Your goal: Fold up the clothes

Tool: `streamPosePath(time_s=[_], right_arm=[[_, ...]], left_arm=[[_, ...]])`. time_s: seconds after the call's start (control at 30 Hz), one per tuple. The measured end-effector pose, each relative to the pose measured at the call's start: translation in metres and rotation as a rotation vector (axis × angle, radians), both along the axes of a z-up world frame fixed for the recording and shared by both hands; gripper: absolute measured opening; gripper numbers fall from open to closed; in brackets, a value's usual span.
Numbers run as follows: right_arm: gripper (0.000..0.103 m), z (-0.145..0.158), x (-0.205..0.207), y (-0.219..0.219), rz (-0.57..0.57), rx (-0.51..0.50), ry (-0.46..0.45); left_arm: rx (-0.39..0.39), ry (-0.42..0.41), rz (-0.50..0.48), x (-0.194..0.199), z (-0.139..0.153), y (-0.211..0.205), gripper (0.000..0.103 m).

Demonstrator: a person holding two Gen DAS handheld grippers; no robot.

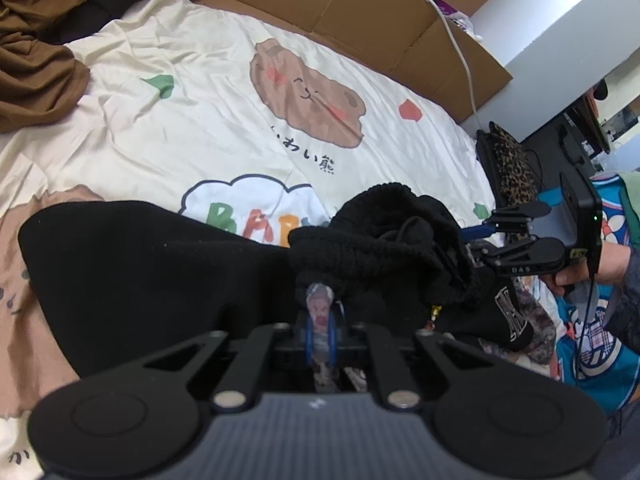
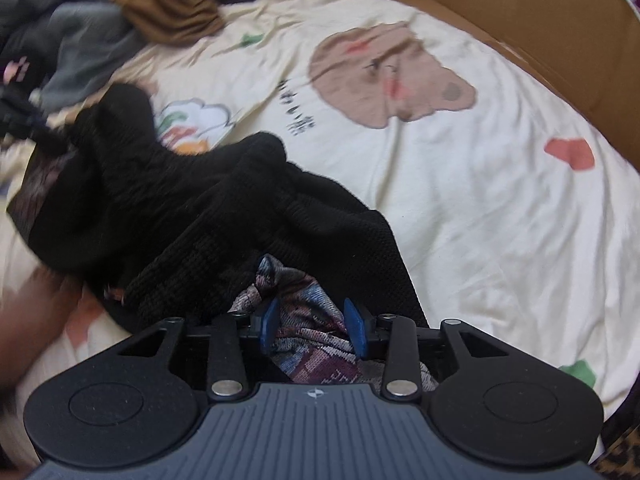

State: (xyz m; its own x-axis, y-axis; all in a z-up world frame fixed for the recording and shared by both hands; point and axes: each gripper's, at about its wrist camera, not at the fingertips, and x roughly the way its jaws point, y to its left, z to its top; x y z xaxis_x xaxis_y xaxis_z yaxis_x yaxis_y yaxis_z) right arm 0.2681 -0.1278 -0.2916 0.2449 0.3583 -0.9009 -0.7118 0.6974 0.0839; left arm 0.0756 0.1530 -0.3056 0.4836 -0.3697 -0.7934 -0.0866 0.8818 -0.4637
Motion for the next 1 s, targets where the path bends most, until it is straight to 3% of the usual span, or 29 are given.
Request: streamPosePath(time_s=[0.27,0.4,0.53,0.63,0.8,1.0], right_arm=[[0.044,-0.002,0.015,0.022,0.174,-0.091,-0.010],[0.043,-0.014,0.027,0.028,0.204,-0.114,0.068],[0.006,-0.016,0.026,0.028,0.195,-0.091,0.129],[0.000,-0.011,0.012,0.027,0.214,-0.112,0.099],[0.000,0.023,-0.007,0.003,0.129,-0.085,-0.026],[0.000,0.061,-0.009,-0.035,-0.079,-0.043,-0.129]], left_arm=[[-0.017,-0.006,0.007,-0.003,-0.003,0.002,0.008],[-0.025,-0.008,0.013,-0.004,-0.003,0.003,0.008],[-0.024,-0.019,0.010,-0.004,0.000,0.004,0.008],[-0.013,-0.037,0.008,-0.003,0.005,0.005,0.007],[0.024,-0.089,-0.002,-0.001,0.022,0.009,0.005],[0.066,-0.152,-0.016,0.012,0.046,0.015,0.005]])
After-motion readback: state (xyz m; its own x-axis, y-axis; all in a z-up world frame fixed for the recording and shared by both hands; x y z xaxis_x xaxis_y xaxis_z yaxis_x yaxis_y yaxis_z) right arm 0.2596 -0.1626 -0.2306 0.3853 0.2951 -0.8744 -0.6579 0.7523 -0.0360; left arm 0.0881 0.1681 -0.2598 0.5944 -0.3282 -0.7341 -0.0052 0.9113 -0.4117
